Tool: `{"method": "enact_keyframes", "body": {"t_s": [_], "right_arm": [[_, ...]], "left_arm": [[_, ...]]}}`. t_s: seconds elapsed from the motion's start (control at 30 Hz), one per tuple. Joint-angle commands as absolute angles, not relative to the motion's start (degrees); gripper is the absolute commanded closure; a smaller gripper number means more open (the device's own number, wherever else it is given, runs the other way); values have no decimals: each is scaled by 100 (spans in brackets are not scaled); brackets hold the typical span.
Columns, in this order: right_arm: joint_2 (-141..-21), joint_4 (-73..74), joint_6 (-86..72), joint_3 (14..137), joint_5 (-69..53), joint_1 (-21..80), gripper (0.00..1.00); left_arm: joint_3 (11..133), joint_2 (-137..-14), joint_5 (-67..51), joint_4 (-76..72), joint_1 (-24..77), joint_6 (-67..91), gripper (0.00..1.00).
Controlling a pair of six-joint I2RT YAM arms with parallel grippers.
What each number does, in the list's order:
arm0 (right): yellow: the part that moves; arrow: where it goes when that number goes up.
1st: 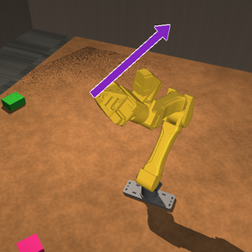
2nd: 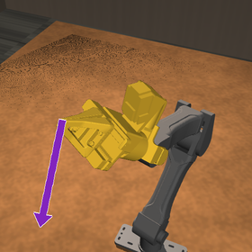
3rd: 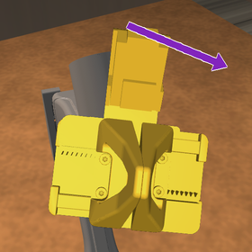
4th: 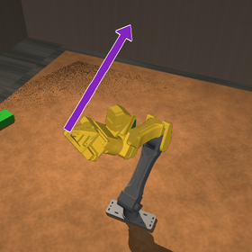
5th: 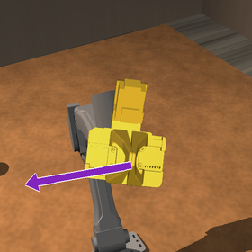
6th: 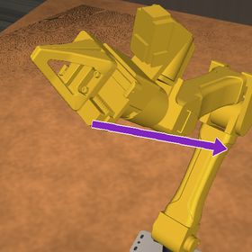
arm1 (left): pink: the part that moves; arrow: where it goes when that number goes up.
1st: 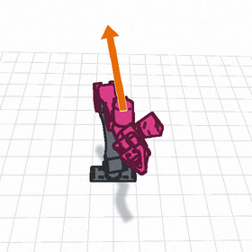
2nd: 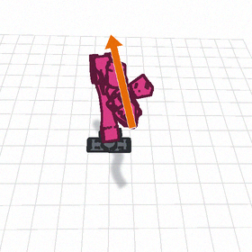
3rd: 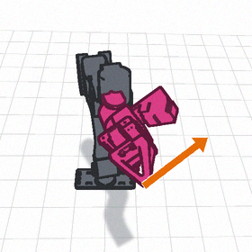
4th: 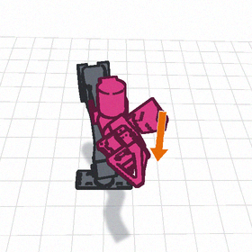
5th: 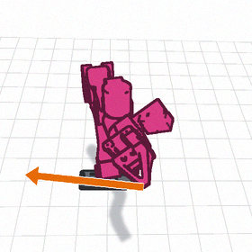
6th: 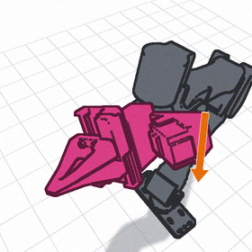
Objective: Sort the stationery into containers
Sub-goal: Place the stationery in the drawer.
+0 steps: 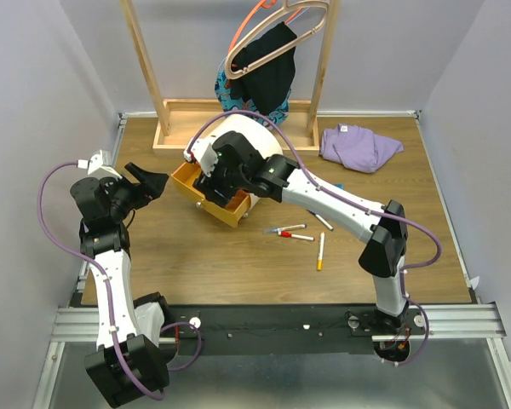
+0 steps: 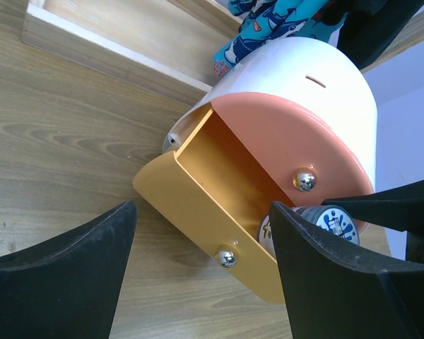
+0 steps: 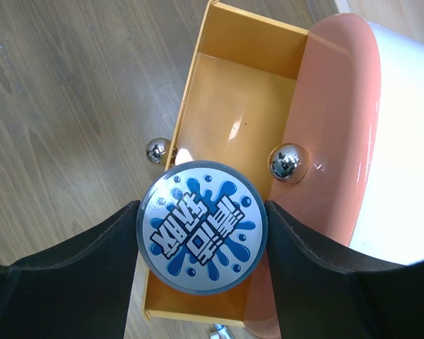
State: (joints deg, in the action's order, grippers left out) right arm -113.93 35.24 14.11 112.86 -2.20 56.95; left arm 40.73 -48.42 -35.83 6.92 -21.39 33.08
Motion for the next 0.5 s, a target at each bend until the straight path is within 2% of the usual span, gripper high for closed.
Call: {"method": "enact_keyframes", "body": {"t_s": [0.0, 0.07, 0.17, 0.47], "right_arm": [[-11487, 3727, 1143, 10925, -26, 5607, 41], [-11496, 3727, 1064, 10933, -26, 5607, 39], [-11514, 3683, 967, 10995, 176, 5616, 31], [-11514, 3612, 1081, 11408, 273, 5616, 22]], "left_arm": [[4025, -4790, -3753, 501, -2188, 3375, 16], [4025, -4790, -3762, 484, -2188, 3384, 16], [4017, -4790, -3762, 466, -2188, 3401, 16], [4017, -4799, -3788, 396, -2180, 3445, 16]]}}
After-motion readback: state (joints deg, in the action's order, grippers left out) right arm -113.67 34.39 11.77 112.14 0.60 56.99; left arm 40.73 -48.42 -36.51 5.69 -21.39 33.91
